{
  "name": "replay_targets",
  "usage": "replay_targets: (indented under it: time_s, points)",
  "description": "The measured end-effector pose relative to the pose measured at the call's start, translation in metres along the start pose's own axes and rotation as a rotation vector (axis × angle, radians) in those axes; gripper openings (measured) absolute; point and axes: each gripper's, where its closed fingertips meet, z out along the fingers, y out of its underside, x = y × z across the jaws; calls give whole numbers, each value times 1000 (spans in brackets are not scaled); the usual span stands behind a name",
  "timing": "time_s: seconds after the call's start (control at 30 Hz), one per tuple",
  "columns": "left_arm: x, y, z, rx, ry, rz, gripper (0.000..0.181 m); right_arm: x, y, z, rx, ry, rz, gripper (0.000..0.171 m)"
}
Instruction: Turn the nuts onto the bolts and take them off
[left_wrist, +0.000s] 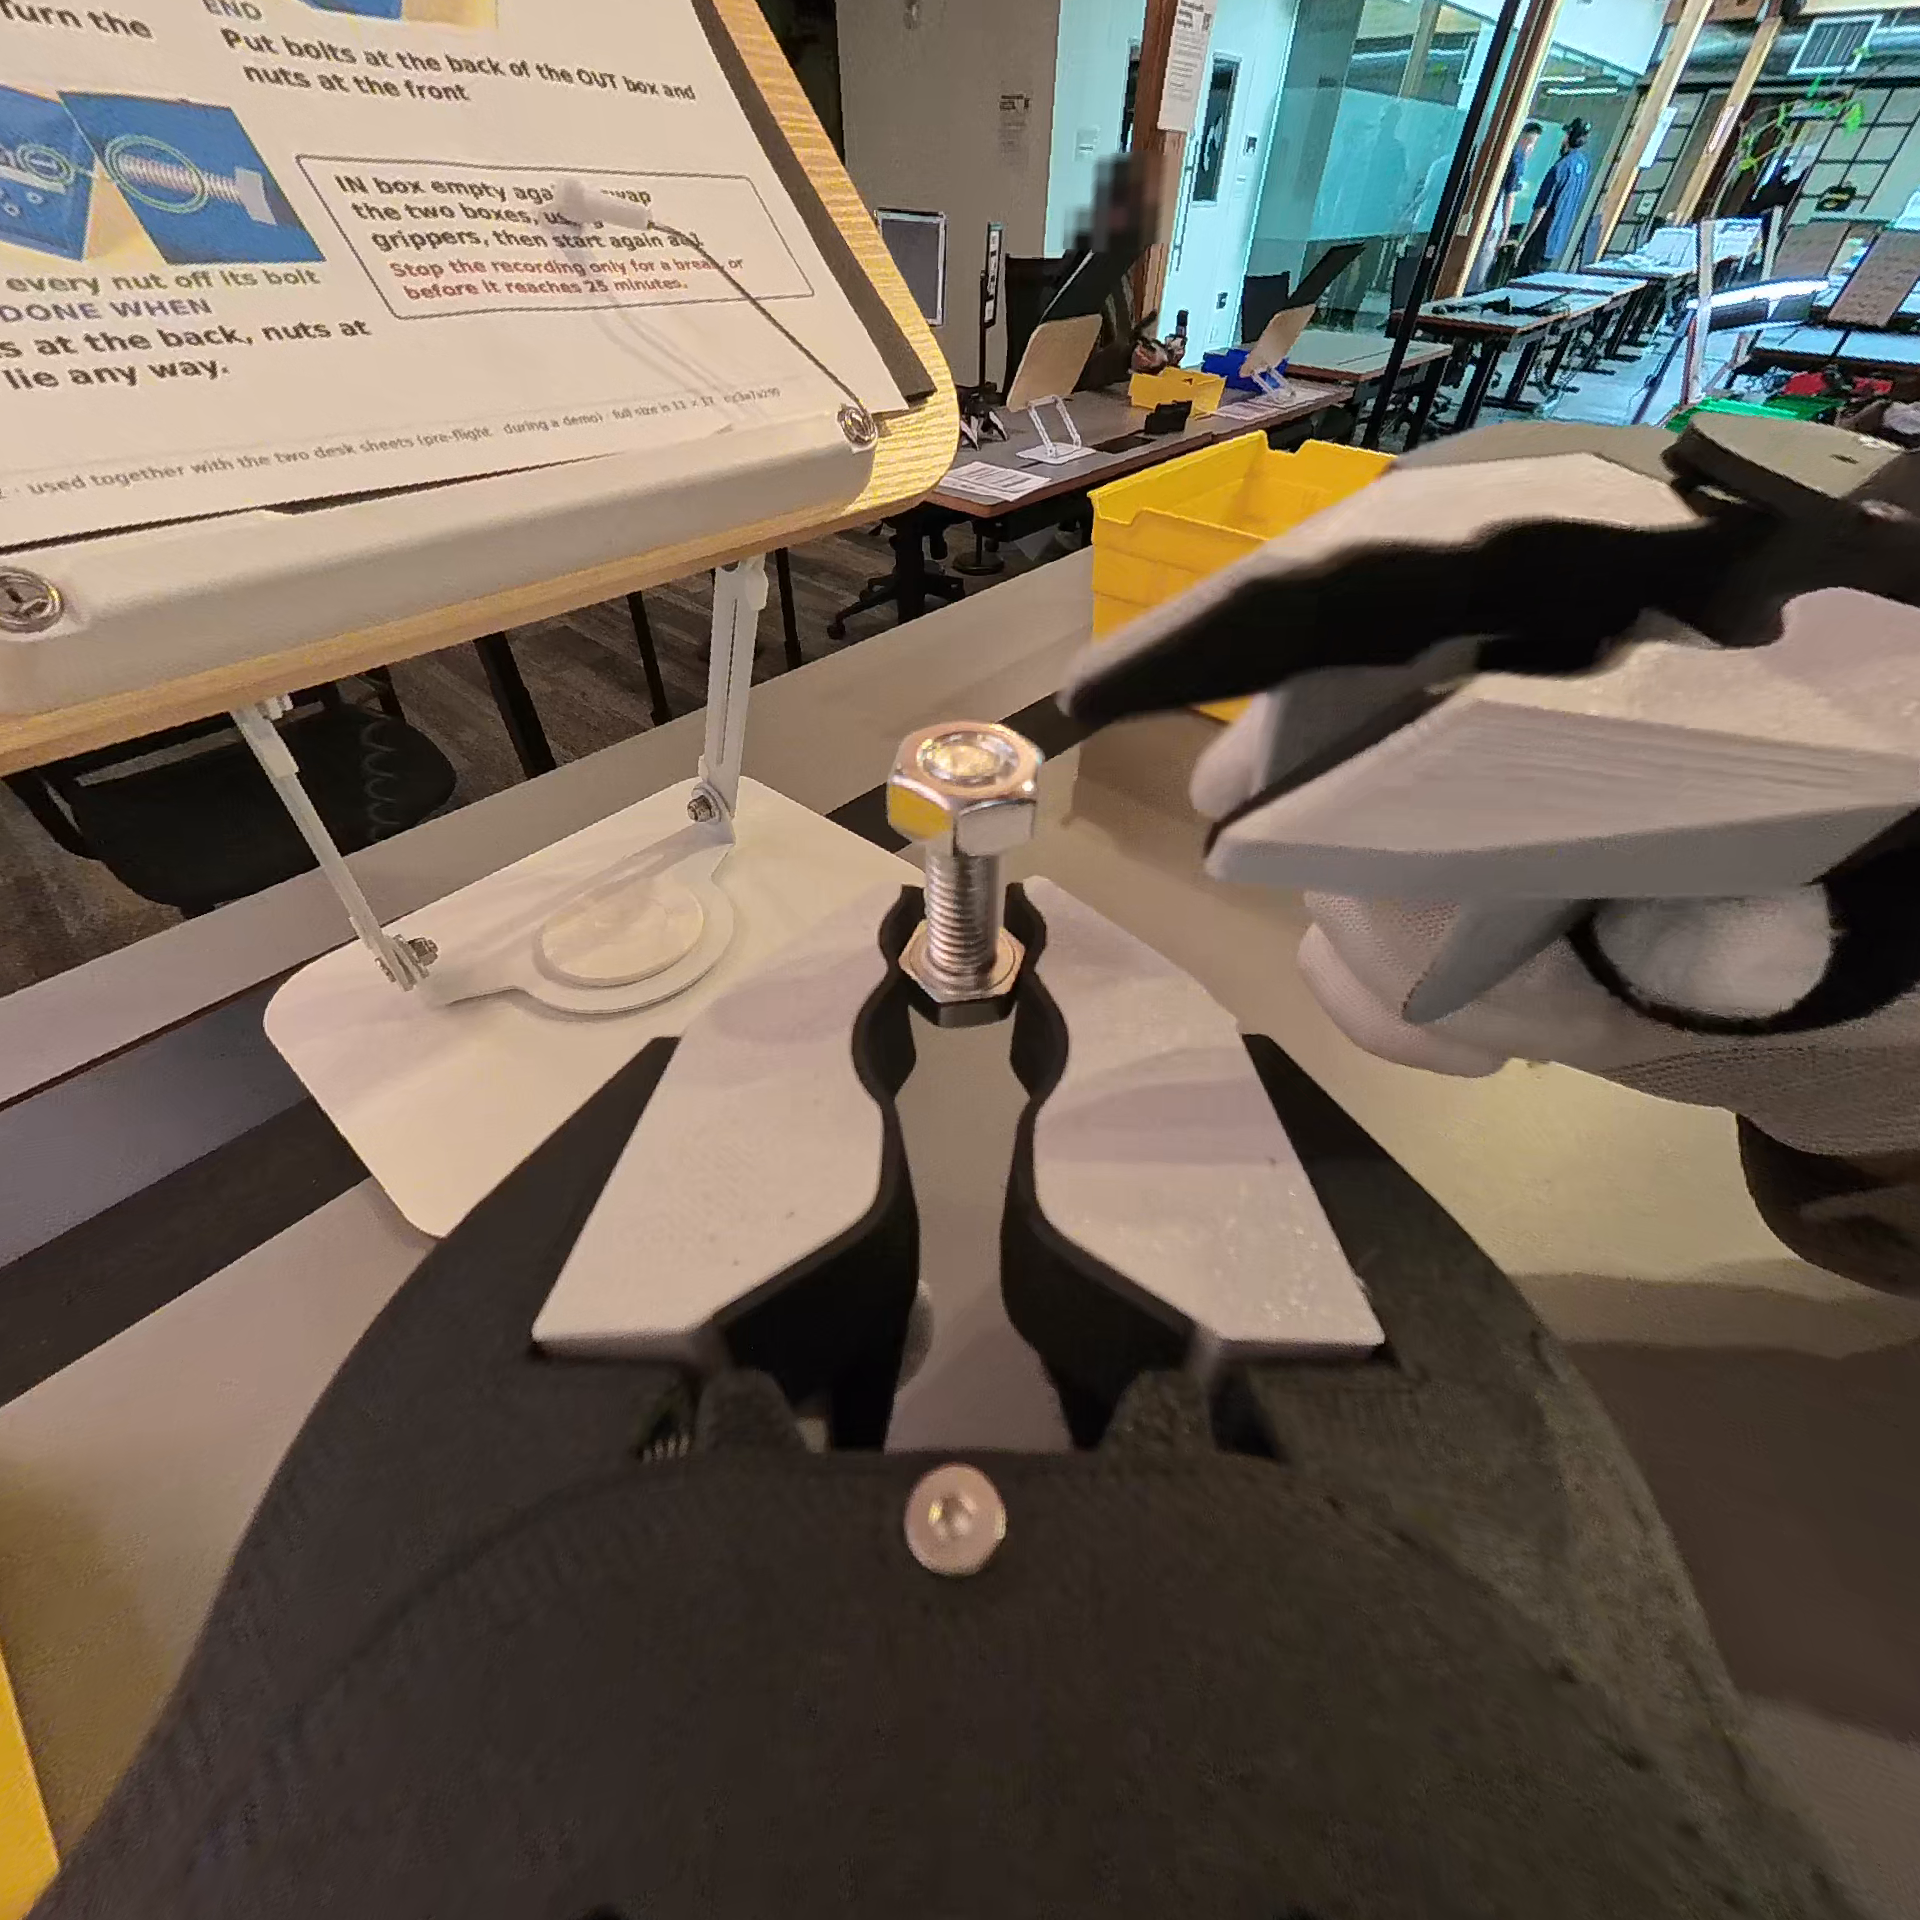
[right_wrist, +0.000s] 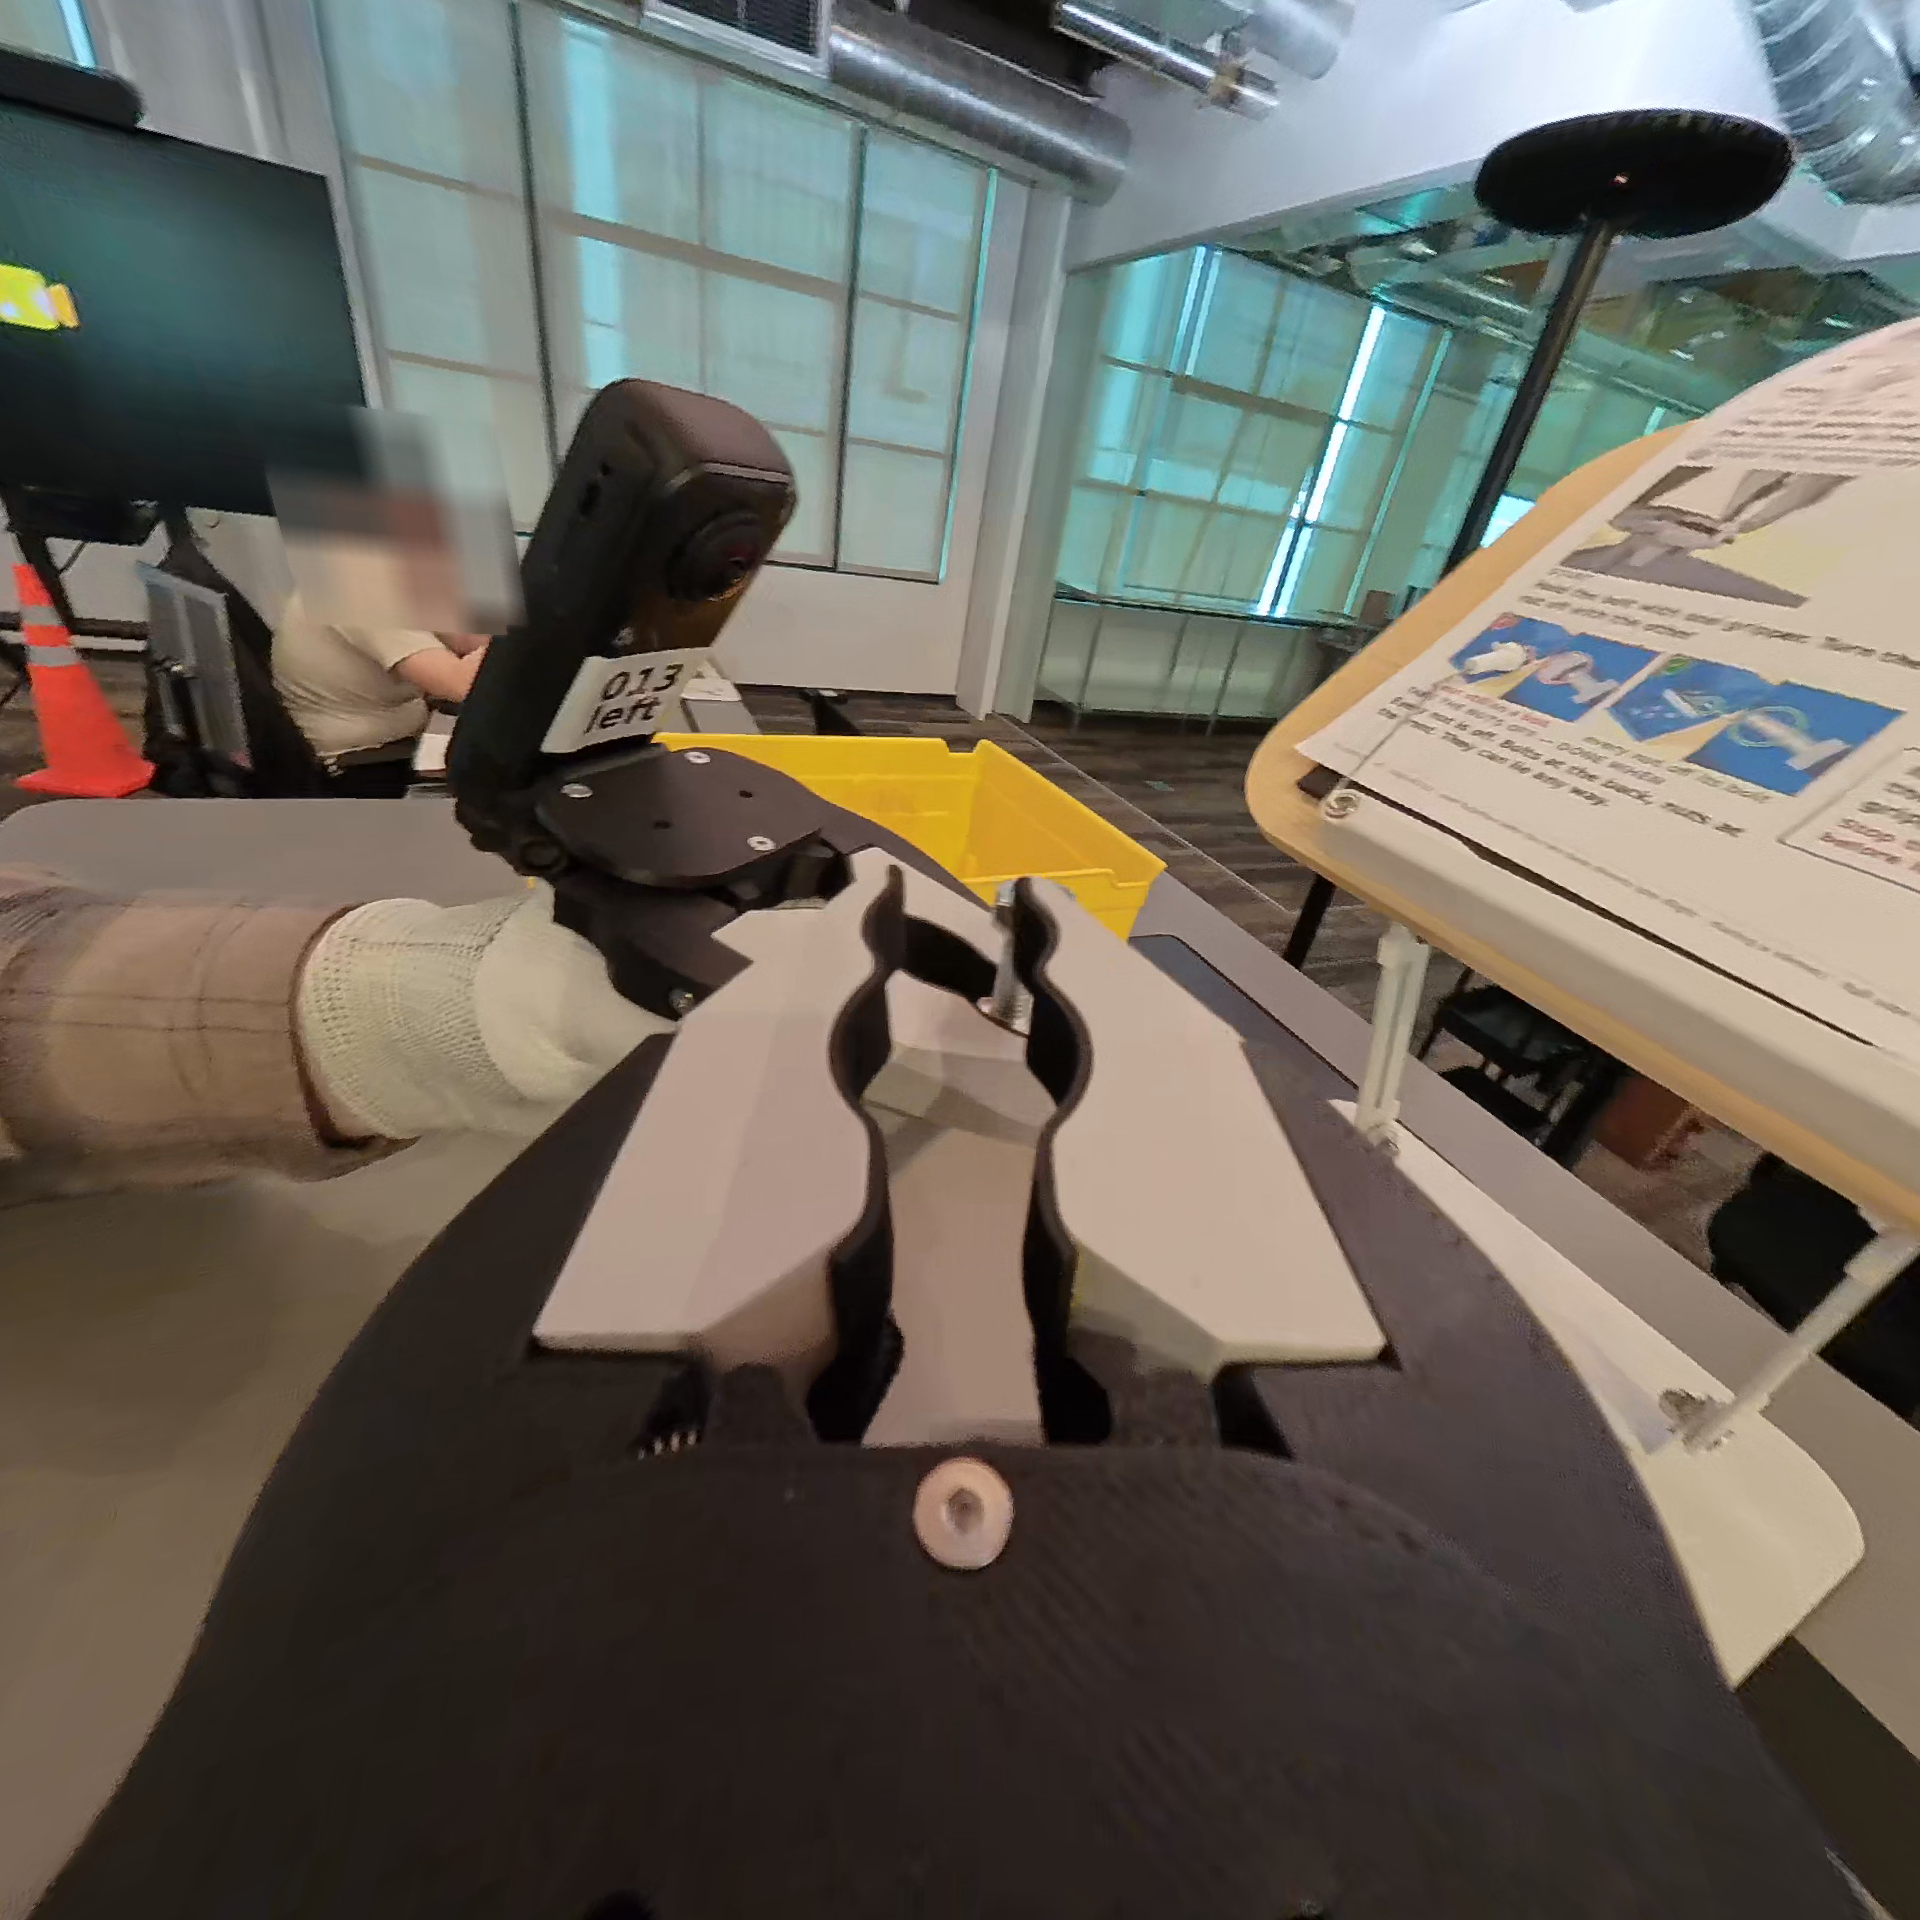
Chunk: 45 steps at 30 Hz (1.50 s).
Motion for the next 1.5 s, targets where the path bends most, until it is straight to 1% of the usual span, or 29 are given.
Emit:
replay_targets:
  time_s: [0.07, 0.2, 0.23, 0.27, 0.3, 0.43, 0.47, 0.53, 0.57, 0.67, 0.7, 0.73, 0.77, 0.87, 0.9, 1.0, 1.03, 1.07, 1.1, 1.13, 1.17, 1.2, 1.27, 1.33, 1.37, 1.4, 1.43, 1.47, 1.5]
  points:
    - [0, 0, 0, 0, -1, 1, 15, 9, 4, 1, -24, 49, 14, 42]
    - [0, 0, 0, -1, 0, 1, 15, 5, 11, 5, -56, 29, 15, 46]
    - [0, 0, 0, -1, -1, 2, 15, 2, 11, 6, -54, 17, 6, 42]
    - [0, 0, 0, -1, -3, 2, 15, -3, 11, 5, -56, -9, -4, 25]
    - [-1, 0, 0, 0, -3, -1, 15, -12, 8, 3, -46, -65, -15, 0]
    - [0, -1, 0, 0, -1, 2, 15, -5, 4, 1, -29, -28, -6, 1]
    - [0, 0, 0, -1, 0, 3, 15, 1, 4, 1, -18, 4, 1, 13]
    - [1, 0, 0, -2, 2, 2, 15, 8, 5, 2, -21, 48, 17, 43]
    - [2, 0, 0, -2, 3, 3, 15, 9, 8, 3, -36, 48, 22, 51]
    - [2, 1, 1, -4, 4, 3, 15, 1, 10, 5, -49, 14, 8, 42]
    - [1, 1, 1, -4, 2, 2, 15, -3, 10, 5, -45, -7, 1, 32]
    - [1, 1, 0, -2, 2, 0, 15, -12, 7, 3, -32, -61, -6, 5]
    - [0, 1, 0, -3, 1, -1, 15, -17, 4, 2, -20, -100, -4, 0]
    - [1, 1, 0, -3, 3, 0, 15, -12, 2, 1, -13, -73, -7, 0]
    - [1, 1, 1, -5, 2, 2, 15, -8, 3, 1, -11, -52, 0, 3]
    - [2, 2, 1, -6, 7, 4, 15, 7, 4, 1, -11, 41, 11, 45]
    - [2, 2, 1, -7, 6, 5, 15, 9, 8, 2, -36, 46, 17, 49]
    - [2, 2, 1, -8, 6, 5, 15, 6, 11, 4, -50, 26, 19, 47]
    - [2, 2, 1, -8, 6, 4, 15, 2, 12, 4, -51, 6, 13, 39]
    - [2, 2, 1, -8, 6, 4, 15, -2, 12, 4, -45, -14, 2, 29]
    - [2, 2, 1, -6, 6, 1, 15, -8, 10, 3, -31, -48, -9, 11]
    - [1, 2, 1, -8, 4, 2, 15, -16, 7, 2, -22, -97, -12, 0]
    - [1, 2, 1, -7, 5, 1, 15, -18, 4, 0, -17, -113, -13, 0]
    - [2, 2, 1, -9, 6, 4, 15, -11, 3, -1, -9, -68, -17, 0]
    - [2, 2, 1, -10, 8, 5, 15, -5, 1, -1, 3, -33, -13, 11]
    - [3, 3, 2, -11, 10, 8, 14, 2, 2, -1, -1, 6, -5, 29]
    - [4, 3, 2, -14, 12, 15, 15, 6, 6, 1, -27, 24, 0, 43]
    - [5, 4, 2, -18, 17, 20, 15, 7, 11, 2, -54, 22, 5, 52]
    - [7, 4, 3, -20, 25, 24, 15, 6, 13, 3, -61, 15, 6, 50]
